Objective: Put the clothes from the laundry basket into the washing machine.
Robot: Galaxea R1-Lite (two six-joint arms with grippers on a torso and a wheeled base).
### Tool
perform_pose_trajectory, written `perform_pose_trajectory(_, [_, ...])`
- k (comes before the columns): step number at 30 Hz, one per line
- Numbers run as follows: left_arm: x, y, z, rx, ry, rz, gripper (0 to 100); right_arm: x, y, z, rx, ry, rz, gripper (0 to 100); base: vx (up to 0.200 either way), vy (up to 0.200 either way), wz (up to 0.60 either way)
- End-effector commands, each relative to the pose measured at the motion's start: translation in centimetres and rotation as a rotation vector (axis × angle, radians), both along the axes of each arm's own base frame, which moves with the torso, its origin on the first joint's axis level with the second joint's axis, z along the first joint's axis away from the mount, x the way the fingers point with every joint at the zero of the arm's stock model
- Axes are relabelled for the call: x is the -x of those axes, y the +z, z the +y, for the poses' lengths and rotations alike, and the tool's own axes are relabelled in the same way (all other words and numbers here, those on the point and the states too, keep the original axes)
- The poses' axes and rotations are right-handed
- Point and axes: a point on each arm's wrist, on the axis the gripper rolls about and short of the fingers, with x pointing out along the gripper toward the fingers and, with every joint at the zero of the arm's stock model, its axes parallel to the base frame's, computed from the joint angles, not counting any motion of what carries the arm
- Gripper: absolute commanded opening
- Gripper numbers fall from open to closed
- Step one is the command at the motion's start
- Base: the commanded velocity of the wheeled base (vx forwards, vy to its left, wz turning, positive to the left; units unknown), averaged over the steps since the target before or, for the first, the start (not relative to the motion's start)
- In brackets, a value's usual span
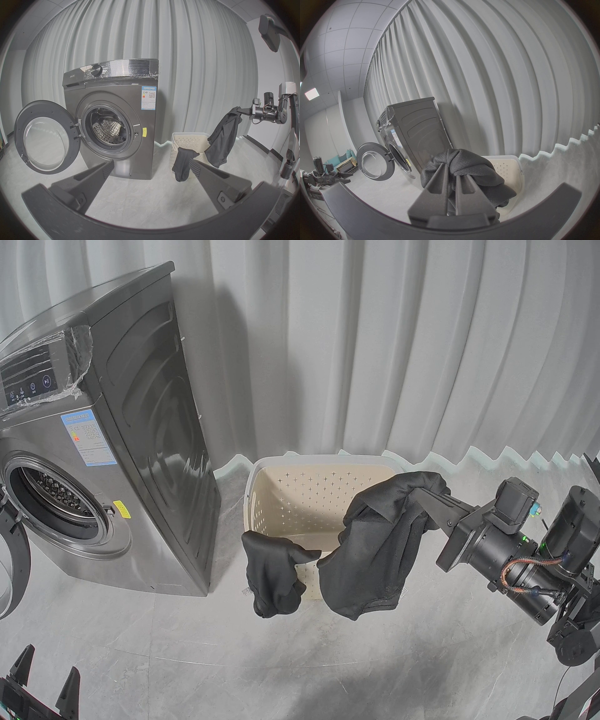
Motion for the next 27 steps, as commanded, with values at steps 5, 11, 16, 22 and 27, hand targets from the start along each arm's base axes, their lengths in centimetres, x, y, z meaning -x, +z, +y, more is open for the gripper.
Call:
perform_pose_trajectory(5, [0.02, -0.44, 0.0, -0.001, 0.0, -0.002, 100, 0.08, 0.02, 0.1, -0.002, 0.005, -0.002, 0, -0.2, 0.0, 0.0])
perform_pose_trajectory(11, [0.02, -0.44, 0.0, 0.001, 0.002, -0.002, 100, 0.27, -0.02, 0.24, -0.001, 0.013, 0.0, 0, -0.067, 0.0, 0.0])
perform_pose_trajectory(16, [0.02, -0.44, 0.0, 0.001, 0.002, -0.002, 100, 0.34, -0.11, 0.23, 0.001, 0.016, 0.002, 0, 0.0, 0.0, 0.0])
perform_pose_trajectory(22, [0.02, -0.44, 0.0, 0.001, 0.002, -0.002, 100, 0.38, -0.1, 0.2, -0.001, 0.015, 0.002, 0, 0.0, 0.2, 0.0])
perform_pose_trajectory(27, [0.02, -0.44, 0.0, 0.001, 0.002, -0.002, 100, 0.47, -0.09, 0.37, -0.004, 0.024, -0.002, 0, 0.0, 0.2, 0.0])
